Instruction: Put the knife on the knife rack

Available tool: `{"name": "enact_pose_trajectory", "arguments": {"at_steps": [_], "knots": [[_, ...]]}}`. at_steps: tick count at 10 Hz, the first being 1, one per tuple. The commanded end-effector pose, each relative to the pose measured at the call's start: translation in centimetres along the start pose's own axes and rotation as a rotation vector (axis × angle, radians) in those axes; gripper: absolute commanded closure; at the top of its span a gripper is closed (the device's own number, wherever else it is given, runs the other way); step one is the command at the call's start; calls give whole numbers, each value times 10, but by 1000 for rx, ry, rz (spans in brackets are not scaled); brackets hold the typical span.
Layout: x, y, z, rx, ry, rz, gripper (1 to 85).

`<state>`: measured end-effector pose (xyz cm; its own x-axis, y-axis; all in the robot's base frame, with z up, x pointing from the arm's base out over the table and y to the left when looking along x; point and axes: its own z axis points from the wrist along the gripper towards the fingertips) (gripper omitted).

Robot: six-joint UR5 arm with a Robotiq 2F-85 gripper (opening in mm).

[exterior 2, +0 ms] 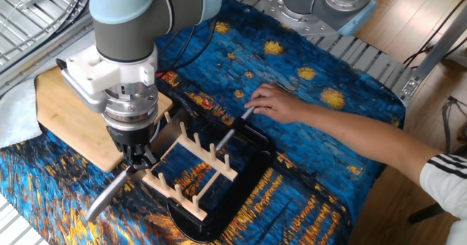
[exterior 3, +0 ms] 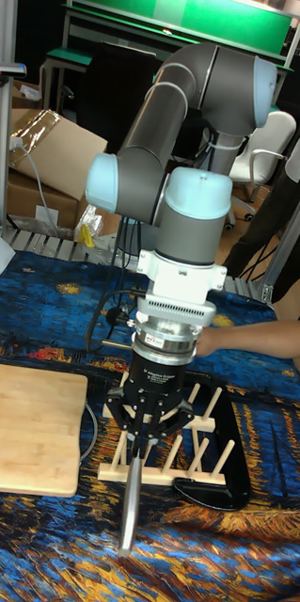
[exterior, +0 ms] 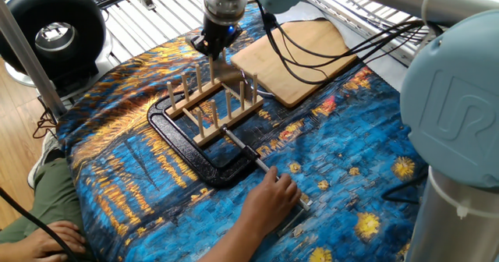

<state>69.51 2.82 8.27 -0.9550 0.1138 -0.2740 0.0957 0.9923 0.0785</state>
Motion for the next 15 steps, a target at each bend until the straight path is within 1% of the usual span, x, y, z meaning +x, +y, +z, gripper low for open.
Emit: {"name": "enact_pose_trajectory", "arguments": {"at_steps": [1,3,5,6,9,11,12,13,14,15], "knots": [[1,2,0,-26,1,9,640],[1,2,-2,-29,6,7,610],[1,2,-13,-31,27,2,550],[1,2,-20,-31,40,2,550],[-4,7,-38,9,69,6,560],[-9,10,-64,38,107,10,587],[-14,10,-79,44,133,8,597],[-19,6,-94,60,159,5,623],[-28,3,-113,65,180,0,630],[-36,-2,-126,74,198,-7,650]]}}
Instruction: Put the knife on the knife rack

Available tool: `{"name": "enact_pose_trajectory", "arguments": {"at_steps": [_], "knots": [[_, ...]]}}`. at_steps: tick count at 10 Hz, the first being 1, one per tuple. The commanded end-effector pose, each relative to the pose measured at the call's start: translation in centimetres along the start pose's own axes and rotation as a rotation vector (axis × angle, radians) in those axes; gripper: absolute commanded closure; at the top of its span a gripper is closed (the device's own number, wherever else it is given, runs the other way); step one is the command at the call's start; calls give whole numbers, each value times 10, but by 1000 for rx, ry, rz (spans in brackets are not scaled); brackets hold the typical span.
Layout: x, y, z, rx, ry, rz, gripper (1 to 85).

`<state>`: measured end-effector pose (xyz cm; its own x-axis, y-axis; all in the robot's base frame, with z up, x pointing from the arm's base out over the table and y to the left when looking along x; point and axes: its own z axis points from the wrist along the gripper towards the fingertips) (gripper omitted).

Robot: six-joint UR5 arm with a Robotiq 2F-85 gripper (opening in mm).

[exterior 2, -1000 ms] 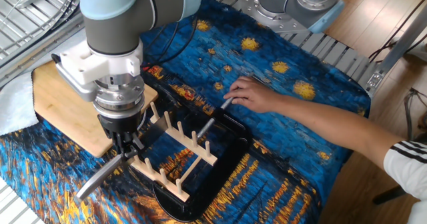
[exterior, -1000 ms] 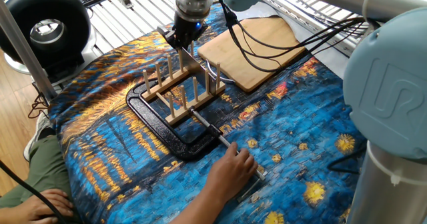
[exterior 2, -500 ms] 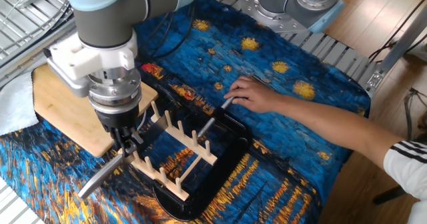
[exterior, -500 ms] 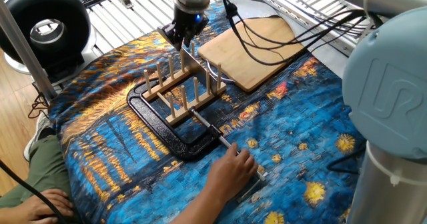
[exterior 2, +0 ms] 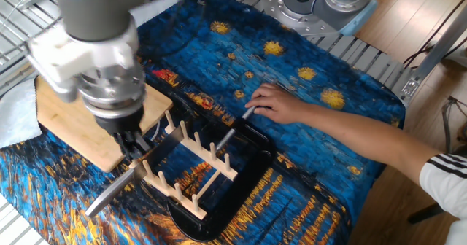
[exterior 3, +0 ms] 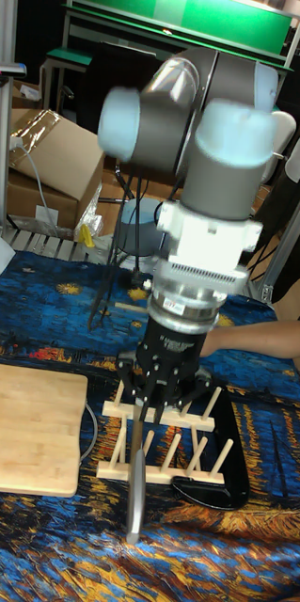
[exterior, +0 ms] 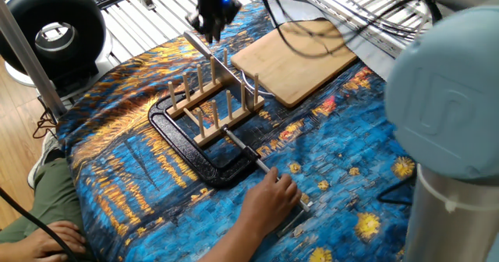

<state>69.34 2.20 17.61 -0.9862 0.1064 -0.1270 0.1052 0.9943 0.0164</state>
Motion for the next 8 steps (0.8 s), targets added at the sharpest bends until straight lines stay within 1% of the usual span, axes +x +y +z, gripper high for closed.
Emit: {"name": "enact_pose_trajectory", "arguments": {"at_steps": [1,2,3,4,5,6,7,8], "knots": [[-14,-17,-46,31,65,-16,680],[-24,-31,-54,54,87,-34,680],[-35,-44,-58,60,89,-43,680],[-43,-56,-56,74,85,-44,680],[-49,-51,-53,45,68,3,680],[-49,-45,-52,14,74,58,710],[-49,-50,-51,13,72,86,733],[-47,-55,-50,11,71,92,753]]}}
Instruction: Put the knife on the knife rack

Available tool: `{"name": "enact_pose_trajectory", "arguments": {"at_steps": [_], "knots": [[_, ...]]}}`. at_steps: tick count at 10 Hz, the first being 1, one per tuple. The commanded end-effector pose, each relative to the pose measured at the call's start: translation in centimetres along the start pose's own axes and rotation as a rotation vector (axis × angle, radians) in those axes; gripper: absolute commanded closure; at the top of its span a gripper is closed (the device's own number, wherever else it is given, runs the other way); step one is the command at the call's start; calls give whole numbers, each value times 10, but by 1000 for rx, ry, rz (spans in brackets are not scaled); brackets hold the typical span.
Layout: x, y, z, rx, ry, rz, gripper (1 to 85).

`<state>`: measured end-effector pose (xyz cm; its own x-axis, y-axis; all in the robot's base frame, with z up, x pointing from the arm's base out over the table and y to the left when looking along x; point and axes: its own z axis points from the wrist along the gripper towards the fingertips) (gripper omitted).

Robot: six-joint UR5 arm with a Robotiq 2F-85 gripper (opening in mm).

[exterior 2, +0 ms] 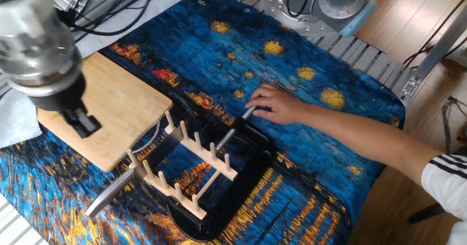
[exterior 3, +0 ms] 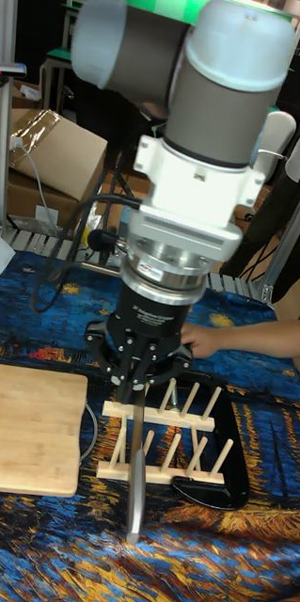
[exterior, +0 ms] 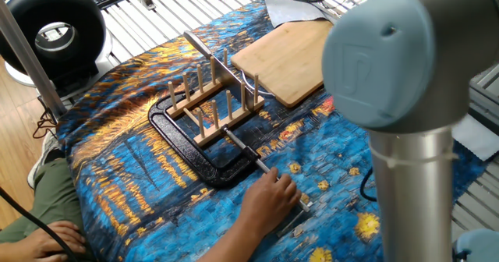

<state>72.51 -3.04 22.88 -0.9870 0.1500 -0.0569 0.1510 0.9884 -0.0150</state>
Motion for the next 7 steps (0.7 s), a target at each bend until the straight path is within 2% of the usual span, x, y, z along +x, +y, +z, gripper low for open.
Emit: {"name": "enact_pose_trajectory", "arguments": {"at_steps": [1,3,5,7], "knots": [[-2,-8,-2,-35,1,62,763],[3,-8,-5,-33,7,85,793],[9,-6,-2,-32,24,90,813],[10,-8,0,-12,28,76,837]]}}
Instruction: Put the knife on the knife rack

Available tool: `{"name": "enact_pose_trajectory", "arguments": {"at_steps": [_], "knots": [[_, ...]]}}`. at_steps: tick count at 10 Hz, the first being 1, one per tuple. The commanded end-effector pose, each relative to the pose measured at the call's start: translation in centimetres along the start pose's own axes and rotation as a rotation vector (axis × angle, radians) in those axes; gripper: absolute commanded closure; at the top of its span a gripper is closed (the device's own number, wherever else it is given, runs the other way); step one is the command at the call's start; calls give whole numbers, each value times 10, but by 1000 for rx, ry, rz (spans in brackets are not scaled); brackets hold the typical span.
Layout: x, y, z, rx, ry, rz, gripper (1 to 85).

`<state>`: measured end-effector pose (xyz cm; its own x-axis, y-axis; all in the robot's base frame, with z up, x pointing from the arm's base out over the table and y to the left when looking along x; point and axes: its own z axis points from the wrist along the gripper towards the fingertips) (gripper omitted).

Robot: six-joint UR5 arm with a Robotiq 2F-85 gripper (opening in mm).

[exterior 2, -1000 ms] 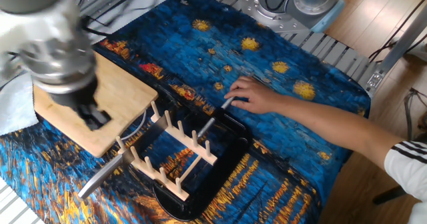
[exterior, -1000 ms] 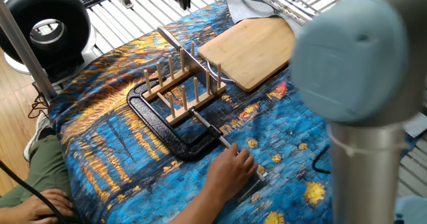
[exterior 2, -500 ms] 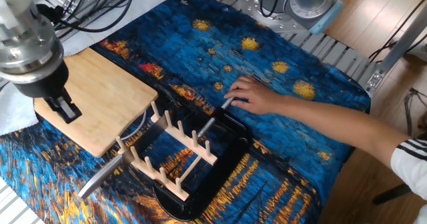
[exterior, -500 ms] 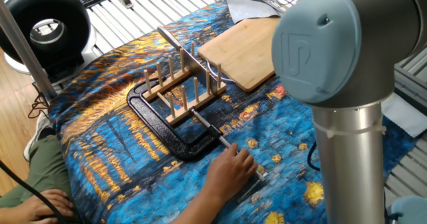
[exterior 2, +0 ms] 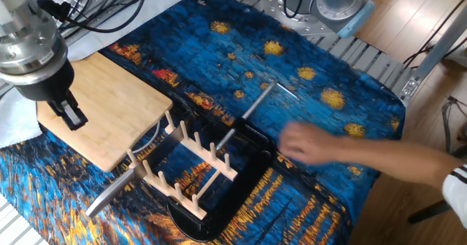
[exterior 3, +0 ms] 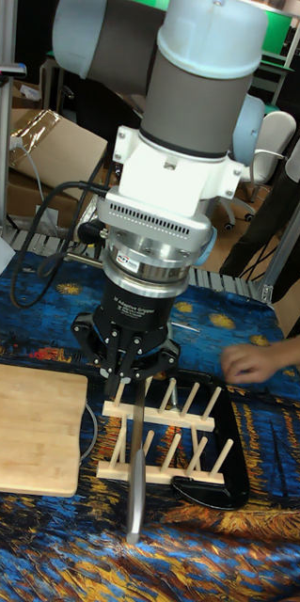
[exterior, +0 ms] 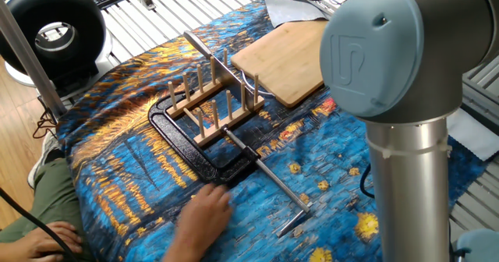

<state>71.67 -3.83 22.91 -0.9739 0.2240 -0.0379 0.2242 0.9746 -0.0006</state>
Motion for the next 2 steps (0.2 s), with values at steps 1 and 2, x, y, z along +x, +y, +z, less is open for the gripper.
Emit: {"name": "enact_pose_trajectory", "arguments": {"at_steps": [1,2], "knots": [[3,3,2,-2,8,0,837],[4,4,3,1,8,0,837]]}}
